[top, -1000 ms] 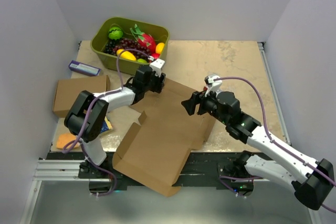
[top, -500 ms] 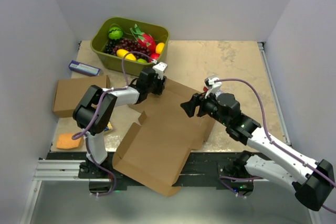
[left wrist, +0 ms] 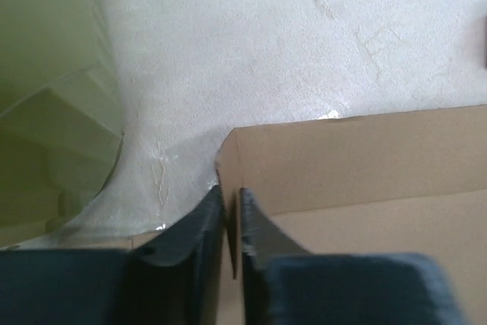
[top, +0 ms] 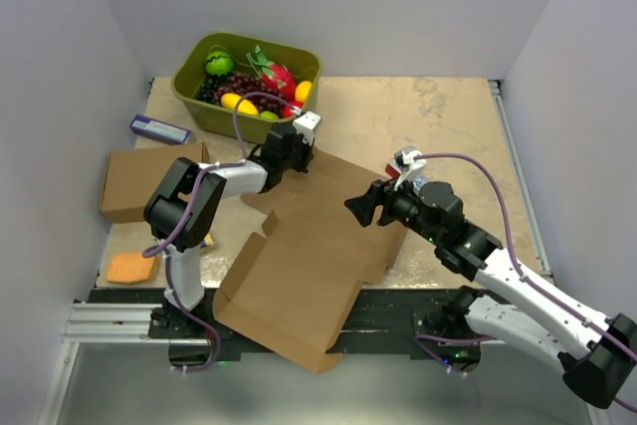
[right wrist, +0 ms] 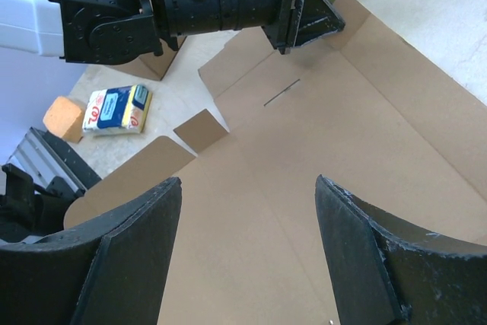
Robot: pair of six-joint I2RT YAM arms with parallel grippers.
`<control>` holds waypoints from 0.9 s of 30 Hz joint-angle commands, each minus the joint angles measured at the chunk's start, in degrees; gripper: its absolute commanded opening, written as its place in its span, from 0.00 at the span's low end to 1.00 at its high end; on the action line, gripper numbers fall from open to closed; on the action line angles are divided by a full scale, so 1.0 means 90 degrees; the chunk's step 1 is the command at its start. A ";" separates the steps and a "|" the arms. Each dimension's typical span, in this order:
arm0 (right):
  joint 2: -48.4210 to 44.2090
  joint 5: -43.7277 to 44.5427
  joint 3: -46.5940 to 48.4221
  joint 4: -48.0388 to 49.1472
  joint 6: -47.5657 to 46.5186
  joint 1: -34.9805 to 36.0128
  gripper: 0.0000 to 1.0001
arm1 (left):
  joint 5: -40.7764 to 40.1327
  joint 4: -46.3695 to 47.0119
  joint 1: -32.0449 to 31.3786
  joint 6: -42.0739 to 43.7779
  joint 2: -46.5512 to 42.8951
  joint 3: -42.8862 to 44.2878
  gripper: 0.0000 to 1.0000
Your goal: Fold the paper box
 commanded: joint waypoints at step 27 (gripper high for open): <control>0.1375 0.1184 -0.0024 0.2486 0.6749 -0.0001 0.97 | -0.0902 0.2492 -0.0128 0.0362 -0.4515 -0.3242 0.00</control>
